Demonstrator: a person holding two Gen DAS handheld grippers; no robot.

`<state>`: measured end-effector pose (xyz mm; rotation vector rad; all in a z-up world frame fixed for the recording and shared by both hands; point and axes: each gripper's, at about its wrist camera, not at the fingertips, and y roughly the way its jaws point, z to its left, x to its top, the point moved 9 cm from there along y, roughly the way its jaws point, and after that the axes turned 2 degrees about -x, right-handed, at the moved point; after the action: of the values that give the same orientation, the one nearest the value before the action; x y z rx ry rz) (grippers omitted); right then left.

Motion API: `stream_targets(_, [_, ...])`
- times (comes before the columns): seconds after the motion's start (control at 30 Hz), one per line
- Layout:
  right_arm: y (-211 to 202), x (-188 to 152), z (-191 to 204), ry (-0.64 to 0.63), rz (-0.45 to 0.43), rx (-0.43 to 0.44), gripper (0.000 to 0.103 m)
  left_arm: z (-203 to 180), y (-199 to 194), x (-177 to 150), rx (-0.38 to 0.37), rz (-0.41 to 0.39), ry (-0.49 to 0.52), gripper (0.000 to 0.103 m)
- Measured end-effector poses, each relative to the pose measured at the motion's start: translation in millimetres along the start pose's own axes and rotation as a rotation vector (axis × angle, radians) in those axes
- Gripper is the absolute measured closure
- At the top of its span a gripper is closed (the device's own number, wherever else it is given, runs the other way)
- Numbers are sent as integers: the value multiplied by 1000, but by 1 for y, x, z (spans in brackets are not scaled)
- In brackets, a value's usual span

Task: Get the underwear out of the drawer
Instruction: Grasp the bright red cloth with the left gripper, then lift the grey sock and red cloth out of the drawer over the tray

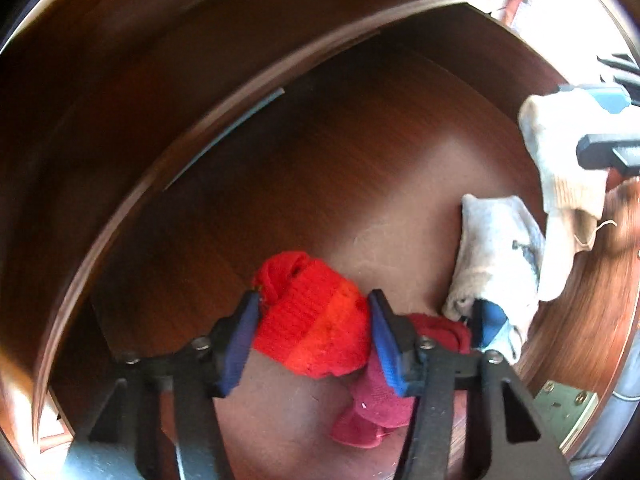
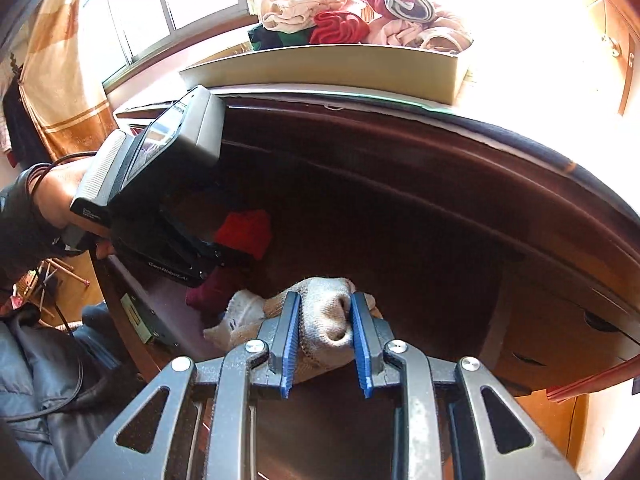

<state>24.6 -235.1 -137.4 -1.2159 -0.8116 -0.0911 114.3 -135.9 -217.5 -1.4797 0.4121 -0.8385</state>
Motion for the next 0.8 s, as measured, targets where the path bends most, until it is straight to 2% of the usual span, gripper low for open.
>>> stream_targets(0.13, [5,4,6,22,-23,18,76,-3,-10,-9,26,-24,22,71])
stream_targets(0.23, [7,7,10,36,-41,24,76,-3,-18,-16,42,-58,16,76])
stream_targets(0.53, [10,14,14,79,-82,41,76,12,-45,-42,17,-155,-72,79])
stream_targets(0.8, [10,16,11,105,-130,43,76,26,-67,-49,36,-269,-145,79])
